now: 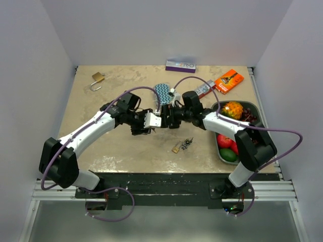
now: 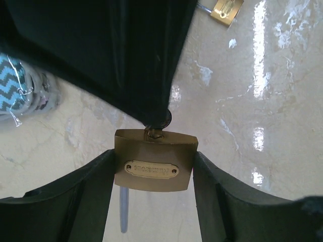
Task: Lock with the key
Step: Pick up the lock from the center of the board.
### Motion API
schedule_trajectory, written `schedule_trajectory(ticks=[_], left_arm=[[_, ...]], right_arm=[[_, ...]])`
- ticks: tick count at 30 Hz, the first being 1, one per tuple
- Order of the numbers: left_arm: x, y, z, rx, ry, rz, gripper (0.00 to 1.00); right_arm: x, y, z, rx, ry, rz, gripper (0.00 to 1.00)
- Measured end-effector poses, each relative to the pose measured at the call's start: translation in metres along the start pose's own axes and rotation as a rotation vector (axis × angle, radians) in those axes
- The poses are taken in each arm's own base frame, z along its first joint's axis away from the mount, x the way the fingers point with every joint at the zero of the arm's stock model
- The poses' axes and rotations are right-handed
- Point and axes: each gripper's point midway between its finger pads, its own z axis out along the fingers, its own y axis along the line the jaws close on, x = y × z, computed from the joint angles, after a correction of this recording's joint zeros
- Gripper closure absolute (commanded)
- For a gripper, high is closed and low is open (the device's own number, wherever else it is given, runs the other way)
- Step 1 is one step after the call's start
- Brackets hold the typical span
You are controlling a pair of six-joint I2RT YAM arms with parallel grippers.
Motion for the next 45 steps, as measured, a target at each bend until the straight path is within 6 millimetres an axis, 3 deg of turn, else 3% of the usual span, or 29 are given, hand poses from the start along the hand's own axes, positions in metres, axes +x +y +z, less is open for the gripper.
schedule_trajectory(ticks=[5,11,21,25,27,29,30,33,38,43,45], left_arm=[[-0.015,-0.002,0.001,0.0,-0.01,0.0,1.0],[-0.02,-0.003,0.0,-0.005,-0.01,-0.019,1.0],[-0.025,-0.004,-0.004,-0.015,-0.021,-0.023,1.0],[-0.025,-0.004,-0.004,-0.018,-0.021,-0.022,1.0],[-0.025,-0.003,-0.005,-0.019,-0.021,-0.021,1.0],[-0.026,-0.002,-0.005,-0.026,-0.019,-0.016,0.87],[-0.027,-0.002,-0.005,-0.029,-0.021,-0.013,0.66],[-0.029,0.0,-0.005,-0.038,-0.029,-0.016,0.37],[-0.031,0.011,-0.016,-0.064,-0.104,-0.083,0.27],[0.009,0.049,-0.068,-0.189,-0.167,-0.261,0.25],[0.019,0.054,-0.086,-0.215,-0.208,-0.315,0.25]], right_arm=[[0.006,0.026,0.014,-0.063,0.005,-0.02,0.03],[0.009,0.038,0.024,-0.119,0.014,0.009,0.17],[0.019,0.042,0.034,-0.193,0.047,0.134,0.59],[0.017,0.052,0.031,-0.243,0.043,0.152,0.81],[0.018,0.053,0.031,-0.252,0.044,0.172,1.0],[0.018,0.053,0.03,-0.252,0.045,0.209,1.0],[0.017,0.053,0.029,-0.254,0.044,0.221,1.0],[0.014,0.05,0.026,-0.257,0.034,0.24,1.0],[0.008,0.046,0.012,-0.284,0.013,0.251,1.0],[0.007,0.022,-0.004,-0.244,-0.015,0.275,1.0],[0.006,0.024,-0.009,-0.249,-0.019,0.25,1.0]])
